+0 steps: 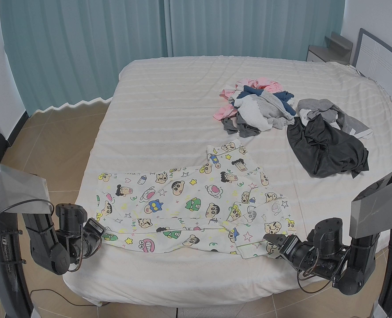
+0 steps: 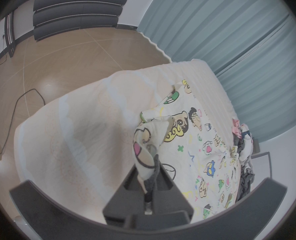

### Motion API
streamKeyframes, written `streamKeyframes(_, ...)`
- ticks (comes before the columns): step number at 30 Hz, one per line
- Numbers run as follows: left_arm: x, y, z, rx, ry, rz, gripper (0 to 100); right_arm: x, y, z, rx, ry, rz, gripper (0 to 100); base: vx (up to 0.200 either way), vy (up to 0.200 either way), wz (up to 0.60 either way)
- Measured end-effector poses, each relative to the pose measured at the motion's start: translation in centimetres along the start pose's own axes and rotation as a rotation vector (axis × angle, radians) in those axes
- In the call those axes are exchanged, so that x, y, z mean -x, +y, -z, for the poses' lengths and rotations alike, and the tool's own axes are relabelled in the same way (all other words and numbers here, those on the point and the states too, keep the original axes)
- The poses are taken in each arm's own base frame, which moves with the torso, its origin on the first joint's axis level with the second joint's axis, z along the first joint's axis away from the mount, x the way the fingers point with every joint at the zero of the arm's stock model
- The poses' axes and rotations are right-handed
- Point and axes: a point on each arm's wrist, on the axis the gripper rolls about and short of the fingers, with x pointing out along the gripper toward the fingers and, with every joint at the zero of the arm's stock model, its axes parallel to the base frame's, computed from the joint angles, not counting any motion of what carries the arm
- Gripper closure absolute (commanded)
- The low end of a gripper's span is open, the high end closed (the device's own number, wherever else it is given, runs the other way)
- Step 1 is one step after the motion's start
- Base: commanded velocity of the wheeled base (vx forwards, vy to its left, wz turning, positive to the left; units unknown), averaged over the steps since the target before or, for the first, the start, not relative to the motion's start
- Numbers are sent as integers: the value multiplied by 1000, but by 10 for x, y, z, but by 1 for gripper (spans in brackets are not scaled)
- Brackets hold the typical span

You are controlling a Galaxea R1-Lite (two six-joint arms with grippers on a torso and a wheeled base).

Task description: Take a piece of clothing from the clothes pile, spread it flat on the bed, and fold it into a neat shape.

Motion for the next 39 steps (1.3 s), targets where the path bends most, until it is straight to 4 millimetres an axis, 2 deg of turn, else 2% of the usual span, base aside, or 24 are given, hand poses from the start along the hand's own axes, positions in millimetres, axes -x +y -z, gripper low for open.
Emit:
streamKeyframes(9,13,6,-6,12,-67,75,100,-5,-7,4,-48,35,25,0,0,0,0)
streamKeyframes(15,12,15,-9,19,-75,46,100,-10,-15,8,-51,46,64,0,0,0,0)
streamKeyframes(22,10,19,-9,15,-72,31,100,-22,-15,8,-48,10,68,0,0,0,0)
streamKeyframes(39,8,23,-9,17,-72,17,100,-49,-14,0,93,-110,78,0,0,0,0)
